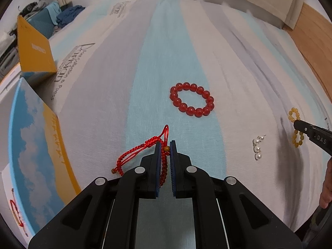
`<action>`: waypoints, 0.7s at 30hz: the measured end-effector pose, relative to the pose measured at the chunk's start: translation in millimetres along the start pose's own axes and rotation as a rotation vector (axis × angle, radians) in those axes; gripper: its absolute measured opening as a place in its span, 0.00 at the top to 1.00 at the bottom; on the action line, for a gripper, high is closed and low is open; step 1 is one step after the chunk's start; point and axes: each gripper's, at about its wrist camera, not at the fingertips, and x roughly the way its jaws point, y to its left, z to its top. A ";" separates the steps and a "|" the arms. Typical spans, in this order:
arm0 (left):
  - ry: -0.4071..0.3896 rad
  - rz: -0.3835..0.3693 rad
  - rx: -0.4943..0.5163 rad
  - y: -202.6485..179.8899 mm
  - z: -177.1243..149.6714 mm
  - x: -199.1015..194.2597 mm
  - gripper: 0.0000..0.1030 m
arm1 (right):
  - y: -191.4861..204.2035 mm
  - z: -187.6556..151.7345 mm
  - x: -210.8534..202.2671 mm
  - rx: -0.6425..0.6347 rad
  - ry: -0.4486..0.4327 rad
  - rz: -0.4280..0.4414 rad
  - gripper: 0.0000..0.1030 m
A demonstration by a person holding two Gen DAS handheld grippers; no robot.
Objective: Organize jewelry
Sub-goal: 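Lift both bracelets and carry them over the white box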
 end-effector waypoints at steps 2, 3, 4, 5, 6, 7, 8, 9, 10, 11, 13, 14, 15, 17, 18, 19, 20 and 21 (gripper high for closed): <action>0.000 -0.004 -0.009 2.1 -0.3 -5.0 0.93 | 1.8 -1.8 -6.8 0.002 -0.012 -0.001 0.91; 0.000 -0.006 -0.013 2.5 -0.7 -7.3 0.93 | 2.5 -2.0 -9.4 0.003 -0.015 -0.001 0.91; -0.002 -0.008 -0.016 2.8 -1.1 -10.6 0.93 | 3.5 -3.0 -14.0 0.005 -0.018 0.001 0.91; -0.005 -0.009 -0.021 3.2 -1.4 -15.1 0.93 | 4.8 -3.9 -18.4 0.006 -0.020 0.004 0.91; -0.008 -0.009 -0.022 3.0 -1.9 -19.2 0.93 | 6.3 -4.2 -21.6 0.005 -0.022 0.005 0.91; -0.011 -0.009 -0.021 2.1 -2.6 -23.1 0.93 | 9.0 -4.8 -27.5 0.002 -0.027 0.005 0.91; -0.018 -0.007 -0.017 1.0 -3.1 -28.2 0.93 | 10.8 -4.9 -32.7 -0.001 -0.030 0.005 0.91; -0.025 -0.006 -0.014 0.2 -3.8 -34.7 0.93 | 13.2 -4.8 -37.4 -0.005 -0.033 0.006 0.91; -0.029 -0.005 -0.016 -0.1 -4.6 -39.3 0.93 | 14.9 -4.4 -41.6 -0.008 -0.036 0.007 0.91; -0.034 -0.002 -0.016 -0.2 -4.6 -43.6 0.93 | 16.7 -4.3 -45.5 -0.011 -0.037 0.008 0.91; -0.042 0.002 -0.018 0.0 -6.7 -52.4 0.93 | 22.1 -4.6 -55.2 -0.020 -0.042 0.009 0.91; -0.043 0.002 -0.019 0.1 -7.4 -55.3 0.93 | 25.1 -5.2 -59.7 -0.024 -0.045 0.010 0.91; -0.044 0.004 -0.018 0.0 -8.6 -58.8 0.93 | 29.0 -5.7 -65.3 -0.031 -0.049 0.011 0.91; -0.051 0.004 -0.020 0.7 -11.4 -67.8 0.93 | 34.5 -7.3 -73.5 -0.038 -0.054 0.013 0.91; -0.054 0.003 -0.021 1.5 -12.9 -73.1 0.93 | 37.1 -7.8 -77.2 -0.039 -0.055 0.015 0.91; -0.056 0.002 -0.022 2.1 -13.7 -76.7 0.93 | 41.5 -8.6 -82.3 -0.046 -0.057 0.017 0.91; -0.060 0.002 -0.023 3.3 -14.9 -81.4 0.93 | 43.8 -9.5 -84.7 -0.050 -0.058 0.018 0.91; -0.066 0.002 -0.024 5.1 -16.1 -87.5 0.93 | 48.4 -10.8 -89.4 -0.056 -0.062 0.020 0.91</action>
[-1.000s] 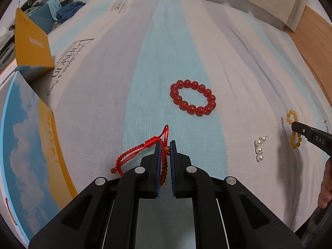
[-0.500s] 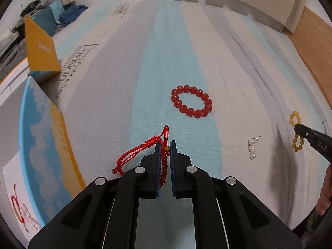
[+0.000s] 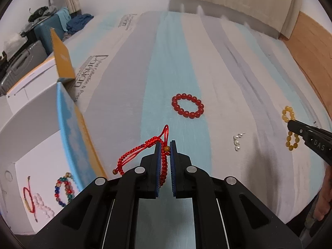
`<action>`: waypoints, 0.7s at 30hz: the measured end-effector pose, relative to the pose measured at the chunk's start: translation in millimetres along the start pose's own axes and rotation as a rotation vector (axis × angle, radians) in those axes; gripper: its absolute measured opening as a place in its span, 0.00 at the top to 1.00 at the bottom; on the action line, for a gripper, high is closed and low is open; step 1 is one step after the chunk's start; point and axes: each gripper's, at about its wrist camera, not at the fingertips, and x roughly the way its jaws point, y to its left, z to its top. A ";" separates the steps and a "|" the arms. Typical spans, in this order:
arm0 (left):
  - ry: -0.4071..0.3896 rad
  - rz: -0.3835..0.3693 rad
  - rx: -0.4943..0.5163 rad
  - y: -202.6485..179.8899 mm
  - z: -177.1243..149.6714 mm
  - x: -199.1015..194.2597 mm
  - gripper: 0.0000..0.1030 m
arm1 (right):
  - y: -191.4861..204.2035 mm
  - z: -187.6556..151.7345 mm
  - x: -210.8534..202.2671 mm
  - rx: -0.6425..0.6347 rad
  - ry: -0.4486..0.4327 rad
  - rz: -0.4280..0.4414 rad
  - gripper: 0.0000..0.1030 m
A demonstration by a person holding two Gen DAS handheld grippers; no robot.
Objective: Organize jewelry
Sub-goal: 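Lift both bracelets and carry them over the white box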
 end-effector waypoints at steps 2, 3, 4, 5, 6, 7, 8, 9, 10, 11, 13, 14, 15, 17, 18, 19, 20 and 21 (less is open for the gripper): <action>-0.009 0.002 -0.004 3.2 -1.1 -9.5 0.93 | 7.2 -1.2 -6.2 -0.010 -0.006 0.005 0.91; -0.014 0.004 -0.005 5.2 -1.5 -14.5 0.93 | 10.5 -1.8 -9.6 -0.012 -0.012 0.009 0.91; -0.020 0.005 -0.009 7.9 -1.9 -20.4 0.93 | 14.8 -2.3 -14.0 -0.019 -0.015 0.011 0.91; -0.027 0.006 -0.009 10.2 -2.2 -26.4 0.93 | 19.0 -2.8 -17.3 -0.023 -0.018 0.015 0.91; -0.032 0.008 -0.009 11.9 -2.4 -30.6 0.93 | 23.7 -3.3 -20.8 -0.027 -0.022 0.019 0.91; -0.038 0.010 -0.011 14.6 -2.5 -35.8 0.93 | 26.4 -3.7 -23.8 -0.031 -0.024 0.022 0.91; -0.043 0.011 -0.014 17.2 -2.4 -39.9 0.93 | 31.3 -3.8 -27.7 -0.036 -0.029 0.025 0.91; -0.048 0.012 -0.017 20.2 -2.5 -44.6 0.93 | 34.8 -3.9 -30.4 -0.040 -0.032 0.028 0.91; -0.054 0.013 -0.023 24.0 -2.7 -49.8 0.93 | 40.2 -3.8 -34.1 -0.046 -0.035 0.034 0.91; -0.059 0.014 -0.025 26.9 -3.2 -53.9 0.93 | 45.3 -3.3 -37.3 -0.050 -0.038 0.040 0.91; -0.067 0.020 -0.033 34.7 -4.3 -62.1 0.93 | 56.1 -2.9 -43.1 -0.064 -0.047 0.046 0.91; -0.070 0.022 -0.037 38.4 -4.9 -65.7 0.93 | 62.4 -2.3 -46.3 -0.070 -0.052 0.049 0.91; -0.074 0.025 -0.041 42.3 -5.6 -69.5 0.93 | 67.7 -2.1 -48.4 -0.075 -0.056 0.053 0.91; -0.083 0.035 -0.054 52.5 -7.0 -77.8 0.93 | 81.3 -1.4 -54.2 -0.090 -0.064 0.065 0.91; -0.086 0.038 -0.069 59.1 -7.9 -82.2 0.93 | 87.2 -1.3 -56.7 -0.097 -0.067 0.071 0.91; -0.089 0.040 -0.075 63.0 -9.1 -85.9 0.93 | 94.7 -1.2 -59.7 -0.104 -0.072 0.079 0.91; -0.093 0.045 -0.080 67.4 -10.3 -89.5 0.93 | 102.5 -1.4 -62.6 -0.113 -0.077 0.085 0.91; -0.095 0.049 -0.083 71.0 -11.6 -92.1 0.93 | 108.1 -1.1 -64.2 -0.120 -0.078 0.088 0.91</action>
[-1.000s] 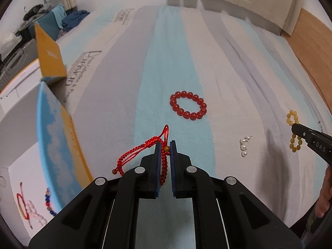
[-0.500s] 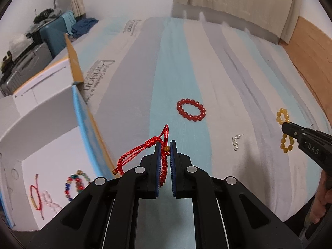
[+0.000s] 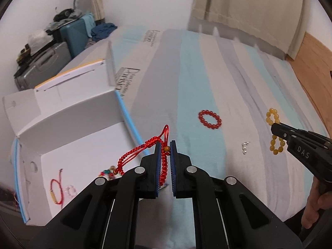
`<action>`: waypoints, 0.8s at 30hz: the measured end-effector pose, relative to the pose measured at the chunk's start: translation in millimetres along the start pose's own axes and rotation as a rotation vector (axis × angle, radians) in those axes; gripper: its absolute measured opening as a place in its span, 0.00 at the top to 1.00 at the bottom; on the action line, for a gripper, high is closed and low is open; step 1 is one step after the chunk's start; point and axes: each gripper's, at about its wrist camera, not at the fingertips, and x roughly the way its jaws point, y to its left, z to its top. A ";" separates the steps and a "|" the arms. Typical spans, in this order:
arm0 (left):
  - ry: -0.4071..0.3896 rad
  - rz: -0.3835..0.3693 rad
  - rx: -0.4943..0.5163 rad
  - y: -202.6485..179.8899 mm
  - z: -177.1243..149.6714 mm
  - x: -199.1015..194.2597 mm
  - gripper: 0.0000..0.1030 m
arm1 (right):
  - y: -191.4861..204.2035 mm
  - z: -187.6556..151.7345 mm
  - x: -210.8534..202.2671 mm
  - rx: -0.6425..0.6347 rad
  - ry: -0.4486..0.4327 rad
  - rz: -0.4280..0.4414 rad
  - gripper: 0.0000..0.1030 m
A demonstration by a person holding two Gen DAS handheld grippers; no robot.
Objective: Organize jewelry
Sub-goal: 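Lift both bracelets and carry them over the white box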
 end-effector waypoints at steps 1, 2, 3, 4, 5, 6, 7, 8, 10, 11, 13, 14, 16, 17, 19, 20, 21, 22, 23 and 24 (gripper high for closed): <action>-0.003 0.006 -0.007 6.2 -1.1 -3.8 0.93 | 9.3 0.7 -1.7 -0.011 -0.003 0.008 0.91; -0.005 0.012 -0.011 11.2 -1.9 -6.4 0.93 | 15.8 1.2 -2.8 -0.020 -0.005 0.012 0.91; -0.007 0.020 -0.018 18.7 -3.0 -9.7 0.93 | 25.3 1.7 -4.5 -0.034 -0.008 0.016 0.91; -0.007 0.026 -0.024 23.5 -3.6 -11.2 0.93 | 32.4 2.1 -5.1 -0.041 -0.009 0.018 0.91; -0.007 0.033 -0.032 29.9 -4.9 -13.7 0.93 | 41.9 2.3 -6.2 -0.055 -0.011 0.020 0.91; -0.009 0.041 -0.039 38.2 -6.6 -16.7 0.93 | 47.1 2.1 -6.9 -0.063 -0.013 0.021 0.91; -0.010 0.049 -0.044 43.5 -8.0 -18.6 0.93 | 56.4 1.8 -7.7 -0.076 -0.017 0.028 0.91; -0.010 0.056 -0.049 50.2 -9.9 -20.8 0.93 | 63.6 1.1 -7.9 -0.086 -0.017 0.037 0.91; -0.008 0.072 -0.067 67.3 -14.0 -25.3 0.93 | 83.0 0.3 -8.9 -0.106 -0.018 0.059 0.91; -0.007 0.078 -0.074 74.9 -16.7 -27.5 0.93 | 90.0 -0.1 -9.7 -0.114 -0.019 0.064 0.91; -0.006 0.089 -0.088 90.9 -21.0 -30.8 0.93 | 109.3 -0.5 -11.3 -0.136 -0.022 0.081 0.91; -0.005 0.093 -0.095 98.0 -23.0 -32.3 0.93 | 116.1 -1.6 -12.0 -0.146 -0.022 0.087 0.91; -0.002 0.106 -0.114 115.0 -28.2 -35.1 0.93 | 133.1 -2.8 -14.0 -0.169 -0.023 0.098 0.91; -0.001 0.110 -0.121 120.9 -30.6 -36.1 0.93 | 142.0 -3.2 -14.7 -0.180 -0.023 0.106 0.91; 0.004 0.122 -0.139 136.9 -35.8 -38.2 0.93 | 158.6 -3.9 -15.7 -0.199 -0.022 0.121 0.91; 0.007 0.129 -0.148 145.0 -38.5 -39.1 0.93 | 166.2 -4.2 -16.4 -0.209 -0.023 0.127 0.91; 0.010 0.135 -0.154 152.8 -41.2 -39.8 0.93 | 173.8 -4.8 -17.0 -0.217 -0.024 0.132 0.91; 0.012 0.140 -0.158 158.7 -43.3 -39.9 0.93 | 184.7 -5.9 -17.4 -0.228 -0.024 0.141 0.91; 0.015 0.144 -0.162 165.2 -45.3 -40.5 0.93 | 191.7 -6.3 -17.1 -0.234 -0.023 0.148 0.91; 0.016 0.147 -0.169 170.7 -46.4 -40.2 0.93 | 197.5 -7.2 -17.2 -0.239 -0.022 0.157 0.91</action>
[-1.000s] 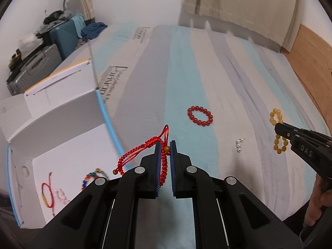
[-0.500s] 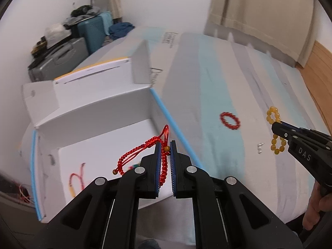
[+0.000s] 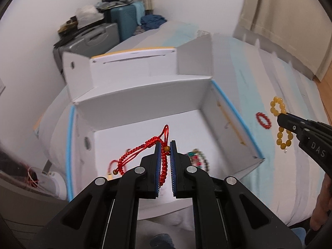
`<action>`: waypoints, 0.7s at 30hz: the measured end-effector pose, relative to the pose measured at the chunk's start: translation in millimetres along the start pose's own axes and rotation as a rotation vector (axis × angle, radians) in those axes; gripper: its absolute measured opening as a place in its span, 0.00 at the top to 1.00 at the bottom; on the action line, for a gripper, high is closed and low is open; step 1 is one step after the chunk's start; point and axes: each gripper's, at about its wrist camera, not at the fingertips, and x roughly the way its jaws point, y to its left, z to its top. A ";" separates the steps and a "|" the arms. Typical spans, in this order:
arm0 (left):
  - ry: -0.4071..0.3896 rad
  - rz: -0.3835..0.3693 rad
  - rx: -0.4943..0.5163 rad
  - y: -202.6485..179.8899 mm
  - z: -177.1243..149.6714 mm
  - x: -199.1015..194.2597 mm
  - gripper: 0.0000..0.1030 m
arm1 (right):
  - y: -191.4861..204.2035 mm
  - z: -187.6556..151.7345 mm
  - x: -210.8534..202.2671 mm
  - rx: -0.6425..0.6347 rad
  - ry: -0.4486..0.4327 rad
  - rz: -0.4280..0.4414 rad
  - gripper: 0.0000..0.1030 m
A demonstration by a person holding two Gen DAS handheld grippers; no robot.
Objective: Organize jewelry
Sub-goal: 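Lift both bracelets and carry them over the white box, then open the left tool to drop the red cord bracelet while the right tool drops the amber bracelet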
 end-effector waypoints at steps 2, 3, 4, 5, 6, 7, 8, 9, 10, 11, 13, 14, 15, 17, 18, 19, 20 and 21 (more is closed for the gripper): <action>0.007 0.010 -0.018 14.1 -1.5 3.0 0.93 | 16.9 1.2 4.8 -0.022 0.004 0.018 0.91; 0.009 0.014 -0.023 19.8 -3.1 3.9 0.93 | 25.0 1.1 7.4 -0.034 0.005 0.025 0.91; 0.012 0.016 -0.028 23.9 -4.0 5.4 0.93 | 30.4 1.3 9.4 -0.043 0.007 0.029 0.91; 0.014 0.019 -0.031 27.7 -4.9 6.9 0.93 | 38.1 1.3 12.9 -0.054 0.012 0.035 0.91; 0.018 0.021 -0.035 32.1 -6.2 8.4 0.93 | 42.8 1.5 15.6 -0.060 0.015 0.042 0.91; 0.023 0.023 -0.045 36.7 -7.8 10.9 0.93 | 48.6 1.6 18.9 -0.064 0.019 0.048 0.91; 0.027 0.024 -0.049 39.4 -8.7 13.3 0.93 | 52.9 1.0 21.6 -0.069 0.024 0.051 0.91; 0.032 0.026 -0.055 43.0 -9.9 16.8 0.93 | 57.3 1.6 25.2 -0.075 0.028 0.055 0.91; 0.036 0.028 -0.059 45.1 -10.7 19.3 0.93 | 62.4 1.5 29.1 -0.082 0.033 0.059 0.91; 0.040 0.030 -0.061 47.2 -11.7 22.0 0.93 | 66.7 0.9 32.1 -0.088 0.037 0.058 0.91; 0.058 0.045 -0.068 53.0 -15.0 30.4 0.93 | 75.0 -1.0 40.3 -0.101 0.049 0.063 0.91; 0.065 0.049 -0.072 54.8 -15.7 33.5 0.93 | 78.4 -2.2 43.3 -0.103 0.054 0.064 0.91; 0.074 0.051 -0.077 57.1 -17.0 37.0 0.93 | 80.9 -3.1 47.1 -0.107 0.061 0.065 0.91; 0.090 0.057 -0.087 61.9 -19.1 45.4 0.93 | 86.4 -5.6 55.6 -0.113 0.074 0.070 0.91; 0.095 0.058 -0.091 63.4 -19.7 48.5 0.93 | 88.2 -6.2 59.1 -0.115 0.081 0.071 0.91; 0.101 0.058 -0.092 64.8 -20.6 52.4 0.93 | 90.3 -7.7 63.4 -0.117 0.087 0.073 0.91; 0.105 0.058 -0.091 65.4 -21.5 55.1 0.93 | 91.9 -8.9 67.0 -0.119 0.092 0.073 0.91; 0.110 0.058 -0.093 66.1 -22.2 58.8 0.93 | 94.1 -10.1 70.9 -0.123 0.096 0.074 0.91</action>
